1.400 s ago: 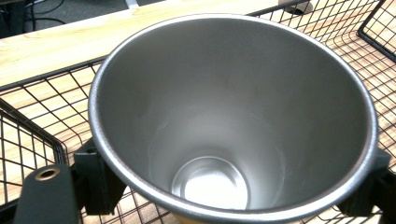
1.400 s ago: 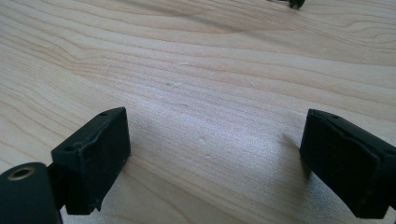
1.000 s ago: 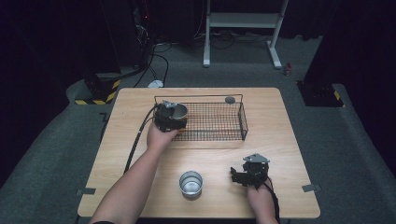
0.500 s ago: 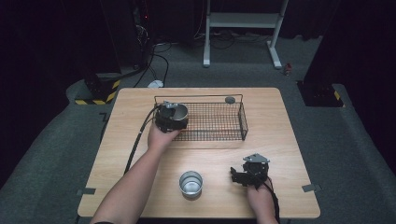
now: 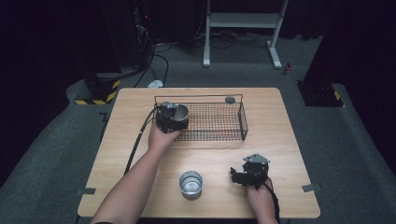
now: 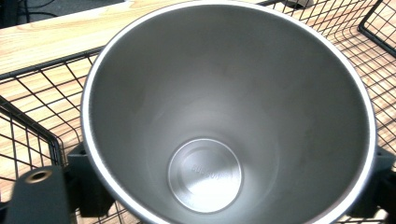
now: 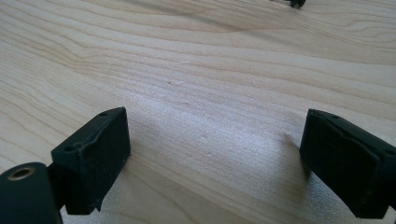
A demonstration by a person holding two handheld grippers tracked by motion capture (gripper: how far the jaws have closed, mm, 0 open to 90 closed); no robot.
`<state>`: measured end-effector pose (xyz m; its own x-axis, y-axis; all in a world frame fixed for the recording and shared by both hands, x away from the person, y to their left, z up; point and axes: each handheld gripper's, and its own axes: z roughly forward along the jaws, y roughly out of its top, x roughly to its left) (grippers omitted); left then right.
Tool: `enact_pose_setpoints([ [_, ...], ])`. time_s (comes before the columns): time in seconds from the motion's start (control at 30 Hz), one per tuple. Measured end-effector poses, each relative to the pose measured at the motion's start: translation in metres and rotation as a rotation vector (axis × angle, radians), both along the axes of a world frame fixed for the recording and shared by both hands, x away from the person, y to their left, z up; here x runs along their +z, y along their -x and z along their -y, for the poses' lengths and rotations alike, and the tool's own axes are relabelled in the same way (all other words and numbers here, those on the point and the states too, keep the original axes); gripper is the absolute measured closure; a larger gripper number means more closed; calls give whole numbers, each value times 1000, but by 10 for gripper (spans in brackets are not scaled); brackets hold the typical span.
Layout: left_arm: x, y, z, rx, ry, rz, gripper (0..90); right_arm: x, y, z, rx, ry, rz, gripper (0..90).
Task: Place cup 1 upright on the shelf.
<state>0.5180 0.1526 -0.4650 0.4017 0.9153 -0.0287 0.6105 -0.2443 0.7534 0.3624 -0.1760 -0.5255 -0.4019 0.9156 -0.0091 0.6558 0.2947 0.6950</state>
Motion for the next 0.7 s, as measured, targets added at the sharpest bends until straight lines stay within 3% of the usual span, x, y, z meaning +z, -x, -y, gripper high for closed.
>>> enact_pose_setpoints([
  [0.3,4,5,2,3,-18,27,24,0,0,0,0,0,0,86],
  [0.5,7,10,-2,5,-28,41,5,0,0,0,0,0,0,86],
  [0.6,9,13,-4,13,3,42,5,0,0,0,0,0,0,86],
  [0.7,12,15,-5,9,-11,50,5,0,0,0,0,0,0,86],
])
